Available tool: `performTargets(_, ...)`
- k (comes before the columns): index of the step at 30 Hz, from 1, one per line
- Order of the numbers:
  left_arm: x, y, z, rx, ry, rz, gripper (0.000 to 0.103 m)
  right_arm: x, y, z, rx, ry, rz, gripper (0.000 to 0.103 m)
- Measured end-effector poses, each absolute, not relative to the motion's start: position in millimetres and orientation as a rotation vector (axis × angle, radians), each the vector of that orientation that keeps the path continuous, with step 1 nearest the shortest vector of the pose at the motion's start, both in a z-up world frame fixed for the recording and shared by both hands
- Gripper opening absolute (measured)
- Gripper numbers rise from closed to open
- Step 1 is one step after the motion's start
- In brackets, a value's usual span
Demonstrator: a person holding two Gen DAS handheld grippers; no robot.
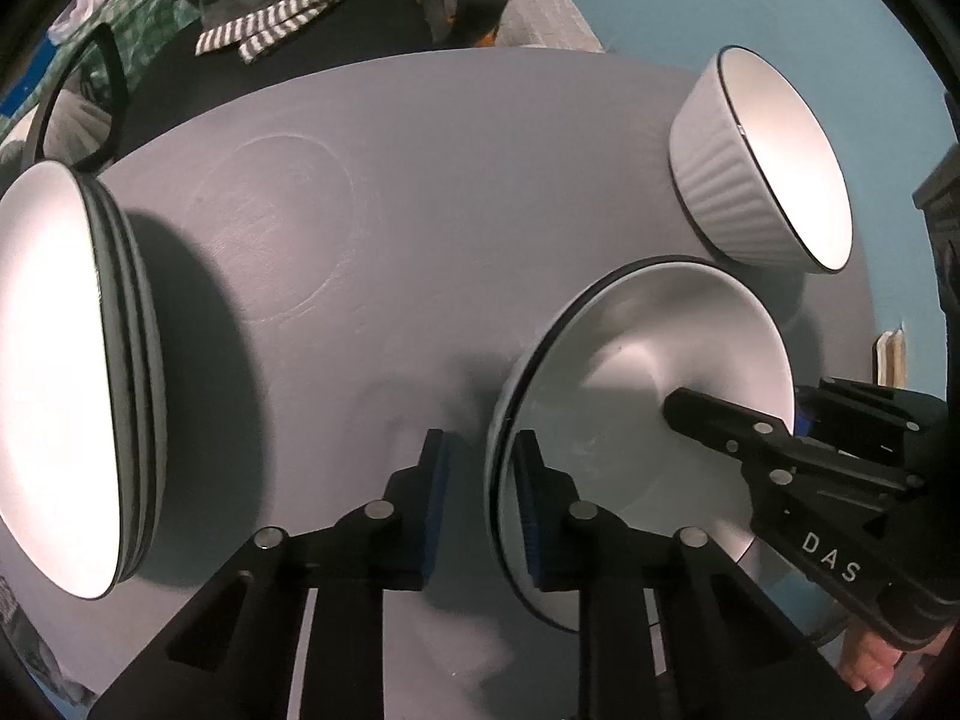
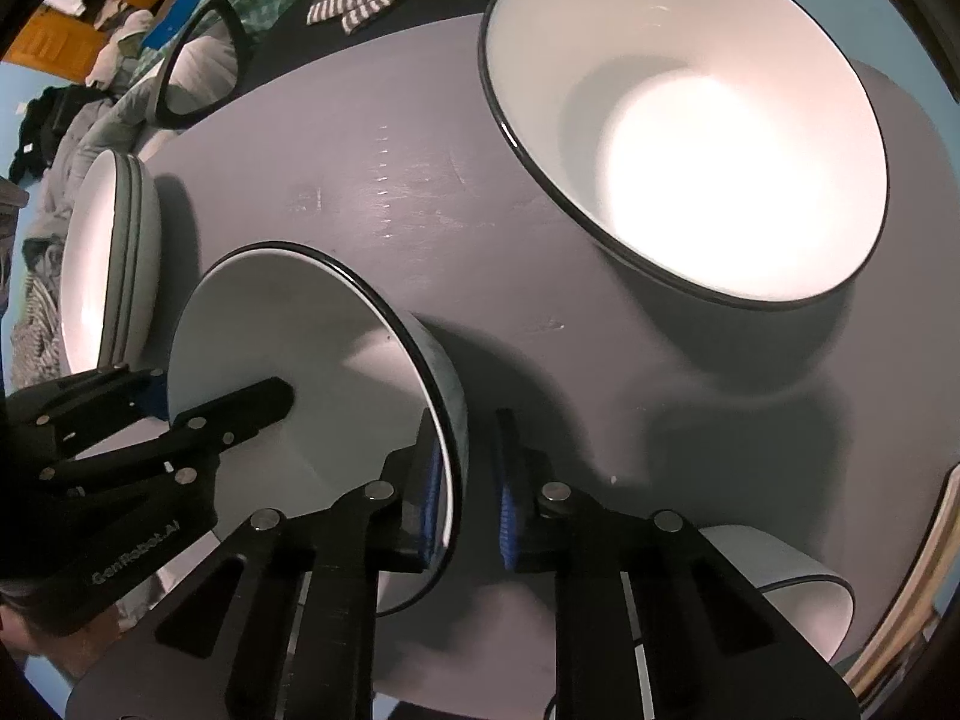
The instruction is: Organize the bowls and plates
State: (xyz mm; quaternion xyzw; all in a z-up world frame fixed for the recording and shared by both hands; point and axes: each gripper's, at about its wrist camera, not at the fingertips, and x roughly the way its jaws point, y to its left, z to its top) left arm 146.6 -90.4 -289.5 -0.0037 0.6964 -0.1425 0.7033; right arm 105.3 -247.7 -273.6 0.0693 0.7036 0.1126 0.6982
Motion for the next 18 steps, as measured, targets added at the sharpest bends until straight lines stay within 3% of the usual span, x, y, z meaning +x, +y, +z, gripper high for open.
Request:
performTargets(7,148.1,-91.8,-290.6,-0.026,1.558,-0.346,0.011,105.8,-244.7,-274.6,0.173,1.568,0.255,0.01)
performTargets(18,151.7,-91.9,-294.6,-0.01,1.565,-0.343,0.009,103.2,-244.3,-273.0,0.19,1.572,0.229,0.007)
